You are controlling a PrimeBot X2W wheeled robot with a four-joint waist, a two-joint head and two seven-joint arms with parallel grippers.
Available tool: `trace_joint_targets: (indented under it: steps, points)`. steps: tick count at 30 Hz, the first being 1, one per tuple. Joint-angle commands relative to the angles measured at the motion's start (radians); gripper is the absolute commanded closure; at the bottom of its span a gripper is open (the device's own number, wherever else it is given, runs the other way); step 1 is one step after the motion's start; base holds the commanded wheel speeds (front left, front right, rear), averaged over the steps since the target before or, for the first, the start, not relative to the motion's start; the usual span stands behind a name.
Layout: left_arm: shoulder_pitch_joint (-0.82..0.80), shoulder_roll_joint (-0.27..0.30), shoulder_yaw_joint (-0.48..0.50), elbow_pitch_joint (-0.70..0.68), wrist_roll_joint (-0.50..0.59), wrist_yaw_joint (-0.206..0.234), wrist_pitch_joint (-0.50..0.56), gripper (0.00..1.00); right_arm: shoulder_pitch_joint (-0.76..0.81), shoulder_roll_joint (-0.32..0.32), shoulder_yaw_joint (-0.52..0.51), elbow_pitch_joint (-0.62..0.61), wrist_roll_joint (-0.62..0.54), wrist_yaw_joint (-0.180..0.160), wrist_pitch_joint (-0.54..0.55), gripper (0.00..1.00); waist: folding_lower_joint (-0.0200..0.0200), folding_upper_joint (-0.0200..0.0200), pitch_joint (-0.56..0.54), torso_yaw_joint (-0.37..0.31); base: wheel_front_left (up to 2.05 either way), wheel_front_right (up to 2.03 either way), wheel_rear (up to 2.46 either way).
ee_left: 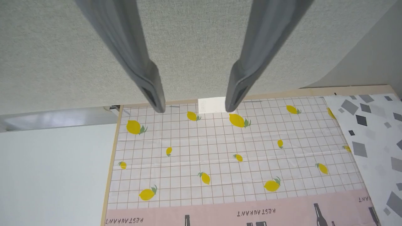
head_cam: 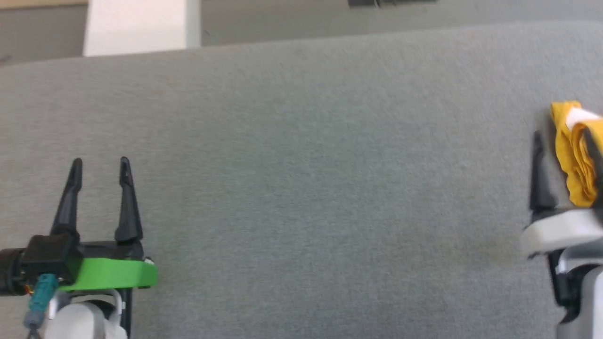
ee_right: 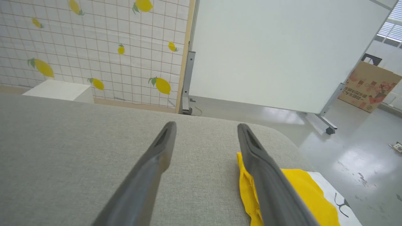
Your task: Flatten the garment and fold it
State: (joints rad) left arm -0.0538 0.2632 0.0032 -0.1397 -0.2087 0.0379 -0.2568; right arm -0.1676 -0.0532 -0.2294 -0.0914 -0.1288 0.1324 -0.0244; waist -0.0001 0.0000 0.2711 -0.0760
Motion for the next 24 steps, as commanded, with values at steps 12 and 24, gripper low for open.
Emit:
trace_joint_targets:
  steps: [12, 24]
  points:
    - [0.056, -0.090, -0.031, 0.079, 0.082, -0.041, -0.005, 0.00, 0.163, 0.003, 0.068, 0.082, 0.070, -0.002, -0.110, 0.00, 0.0001, 0.0000, -0.220, 0.133, 0.00, 0.00, 0.00]
    - [0.116, -0.157, -0.010, 0.113, 0.085, -0.074, -0.005, 0.00, 0.229, 0.003, 0.071, 0.190, 0.108, -0.002, -0.192, 0.00, 0.0001, 0.0000, -0.275, 0.124, 0.00, 0.00, 0.00]
